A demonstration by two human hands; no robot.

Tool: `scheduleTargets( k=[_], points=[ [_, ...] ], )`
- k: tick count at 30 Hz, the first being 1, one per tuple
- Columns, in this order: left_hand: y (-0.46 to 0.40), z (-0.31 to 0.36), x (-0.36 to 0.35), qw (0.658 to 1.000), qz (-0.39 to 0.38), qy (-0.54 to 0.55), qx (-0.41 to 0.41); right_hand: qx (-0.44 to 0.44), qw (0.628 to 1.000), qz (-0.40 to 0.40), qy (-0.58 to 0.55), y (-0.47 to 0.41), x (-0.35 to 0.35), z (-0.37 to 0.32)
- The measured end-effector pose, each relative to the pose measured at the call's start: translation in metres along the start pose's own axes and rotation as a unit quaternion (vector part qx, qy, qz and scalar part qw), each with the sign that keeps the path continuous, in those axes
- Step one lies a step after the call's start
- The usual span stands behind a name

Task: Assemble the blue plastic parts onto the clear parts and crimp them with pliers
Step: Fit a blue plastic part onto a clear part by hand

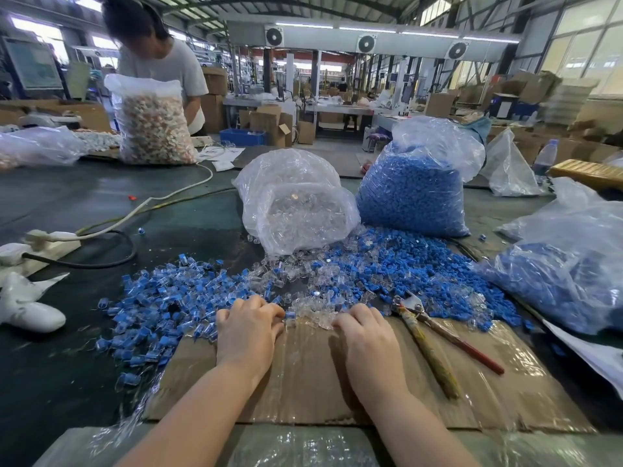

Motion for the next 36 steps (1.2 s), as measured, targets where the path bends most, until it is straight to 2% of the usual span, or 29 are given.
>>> scheduleTargets(
  k=[2, 7, 13, 18, 27, 32, 36],
  points=[
    [0.001, 0.004, 0.002, 0.999, 0.019, 0.032, -0.016, -0.043, 0.998, 0.012, -0.047, 0.002, 0.000, 0.005],
    [0.003, 0.039, -0.001, 0.972, -0.006, 0.232, -0.025, -0.130, 0.983, 0.020, -0.127, 0.003, -0.005, 0.016],
    [0.015, 0.068, -0.019, 0.934, -0.022, 0.357, 0.005, -0.212, 0.956, 0.041, -0.201, 0.007, -0.001, 0.026],
    [0.015, 0.062, -0.021, 0.913, -0.012, 0.407, 0.034, -0.220, 0.948, 0.046, -0.225, 0.008, -0.001, 0.026],
    [0.017, 0.059, -0.022, 0.897, -0.009, 0.441, 0.034, -0.202, 0.949, 0.036, -0.239, 0.008, -0.002, 0.025],
    [0.016, 0.058, -0.024, 0.896, -0.018, 0.442, 0.042, -0.195, 0.951, 0.035, -0.237, 0.008, -0.003, 0.026],
    [0.016, 0.059, -0.024, 0.910, -0.023, 0.412, 0.027, -0.195, 0.950, 0.031, -0.241, 0.008, -0.003, 0.028]
  ],
)
Point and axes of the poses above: each hand's wrist, its own y-axis away from the middle knuckle, its own x-axis out of the back of the hand, z = x × y, the point moved 2 cm from there along -y, towards the middle knuckle, and after that the axes turned 1 degree about -z, right-handed, at the moved point
